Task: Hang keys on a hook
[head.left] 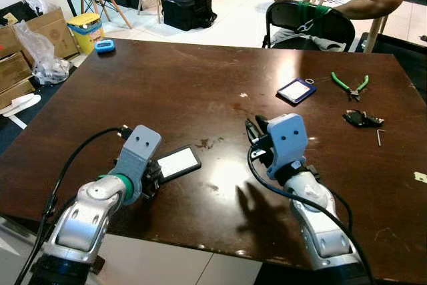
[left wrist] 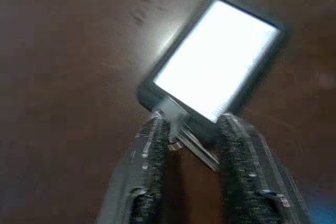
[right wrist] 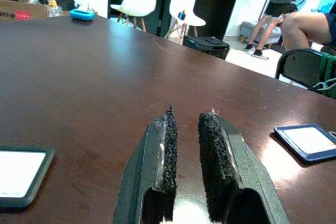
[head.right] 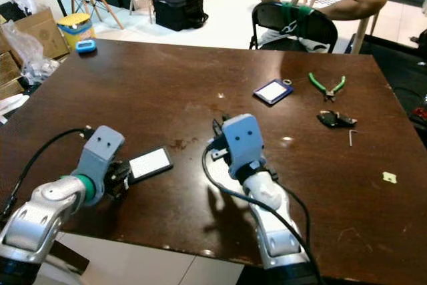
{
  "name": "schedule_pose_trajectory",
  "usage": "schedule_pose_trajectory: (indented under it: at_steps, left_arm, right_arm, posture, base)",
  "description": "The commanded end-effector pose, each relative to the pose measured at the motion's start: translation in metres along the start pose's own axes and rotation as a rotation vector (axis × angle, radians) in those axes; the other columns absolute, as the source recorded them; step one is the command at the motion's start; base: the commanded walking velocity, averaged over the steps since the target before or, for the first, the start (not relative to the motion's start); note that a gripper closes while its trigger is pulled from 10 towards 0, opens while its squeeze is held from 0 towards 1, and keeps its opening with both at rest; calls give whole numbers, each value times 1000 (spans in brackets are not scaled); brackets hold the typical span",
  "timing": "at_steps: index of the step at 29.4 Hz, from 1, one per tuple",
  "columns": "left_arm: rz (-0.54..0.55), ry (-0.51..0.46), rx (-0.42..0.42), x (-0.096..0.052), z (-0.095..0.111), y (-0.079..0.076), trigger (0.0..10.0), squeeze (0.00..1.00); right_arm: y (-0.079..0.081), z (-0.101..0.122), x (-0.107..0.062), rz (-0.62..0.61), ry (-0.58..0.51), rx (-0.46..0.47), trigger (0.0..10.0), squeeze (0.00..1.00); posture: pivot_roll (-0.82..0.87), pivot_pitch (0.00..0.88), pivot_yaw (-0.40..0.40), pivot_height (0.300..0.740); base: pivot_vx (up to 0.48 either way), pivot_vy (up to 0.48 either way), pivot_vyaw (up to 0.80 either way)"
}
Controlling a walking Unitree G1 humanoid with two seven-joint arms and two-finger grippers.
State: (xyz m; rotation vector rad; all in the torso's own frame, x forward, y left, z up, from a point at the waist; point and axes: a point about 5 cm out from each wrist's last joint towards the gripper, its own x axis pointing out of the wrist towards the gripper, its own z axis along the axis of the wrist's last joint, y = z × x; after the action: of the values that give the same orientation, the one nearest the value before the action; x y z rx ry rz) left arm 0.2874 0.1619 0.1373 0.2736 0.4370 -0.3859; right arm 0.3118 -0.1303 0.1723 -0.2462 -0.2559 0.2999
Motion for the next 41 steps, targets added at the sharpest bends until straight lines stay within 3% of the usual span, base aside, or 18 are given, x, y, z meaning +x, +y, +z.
schedule_pose_trajectory:
  at_steps: [1, 2, 4, 5, 10, 13, 17, 25, 26, 30, 31, 34, 39, 40, 41]
  left_arm:
    - [-16, 19, -3, -3, -3, -1, 10000, 1000]
    - [-25, 31, -6, -6, -4, -1, 10000, 659]
    - [-25, 31, -6, -6, -4, -1, 10000, 659]
    - [-20, 47, -7, -7, -7, -1, 10000, 0]
    - [-15, 64, -7, -7, -10, -1, 10000, 0]
    - [91, 96, -47, 5, -14, 4, 10000, 0]
    - [161, 112, -69, 11, -14, 10, 10000, 0]
    - [176, 153, -77, 9, -23, 12, 10000, 0]
    - [171, 163, -76, 9, -25, 11, 8627, 0]
    - [159, 179, -80, 10, -29, 9, 9098, 0]
    - [151, 173, -97, 9, -28, 8, 10000, 0]
    - [123, 113, -202, 6, -15, 11, 10000, 0]
    - [172, 63, -176, 6, -4, 19, 10000, 0]
    - [176, 50, -163, 7, -1, 20, 10000, 890]
    - [172, 42, -154, 8, 1, 19, 10000, 1000]
  right_arm:
    - [2, -1, -2, 3, 4, 8, 10000, 0]
    - [2, -2, -2, 4, 6, 9, 10000, 0]
    - [2, -2, -2, 4, 6, 9, 10000, 0]
    - [3, -2, -2, 6, 6, 10, 10000, 0]
    - [4, -2, -1, 8, 6, 12, 10000, 0]
    - [5, -2, -1, 10, 3, 14, 10000, 0]
    - [4, -2, -2, 7, 5, 11, 10000, 0]
    - [4, -2, -2, 3, 6, 12, 10000, 0]
    - [4, -2, -1, 4, 5, 12, 10000, 0]
    - [4, -2, -1, 5, 4, 12, 10000, 0]
    - [3, -2, -1, 5, 4, 11, 10000, 0]
    - [2, -2, 0, 6, 3, 6, 10000, 0]
    - [3, -2, 0, 9, 3, 7, 10000, 0]
    - [4, -2, 1, 11, 1, 8, 10000, 0]
    - [4, -1, 1, 13, 0, 9, 10000, 0]
  posture:
    - [-129, 74, 146, 740]
    - [-126, 75, 145, 740]
    - [-126, 75, 145, 740]
    - [-126, 75, 145, 740]
    - [-121, 76, 144, 740]
    - [-129, 78, 146, 740]
    - [-133, 77, 149, 740]
    - [-130, 76, 149, 740]
    - [-129, 73, 148, 740]
    - [-131, 71, 147, 740]
    - [-132, 70, 145, 740]
    - [-131, 66, 144, 740]
    - [-128, 59, 142, 740]
    - [-128, 59, 142, 740]
    - [-128, 59, 142, 740]
  base:
    - [0, 0, 0]
    - [0, 0, 0]
    - [0, 0, 0]
    - [0, 0, 0]
    - [0, 0, 0]
    - [0, 0, 0]
    - [0, 0, 0]
    - [0, 0, 0]
    - [0, 0, 0]
    - [0, 0, 0]
    - [0, 0, 0]
    - [0, 0, 0]
    - [0, 0, 0]
    - [0, 0, 0]
    - [0, 0, 0]
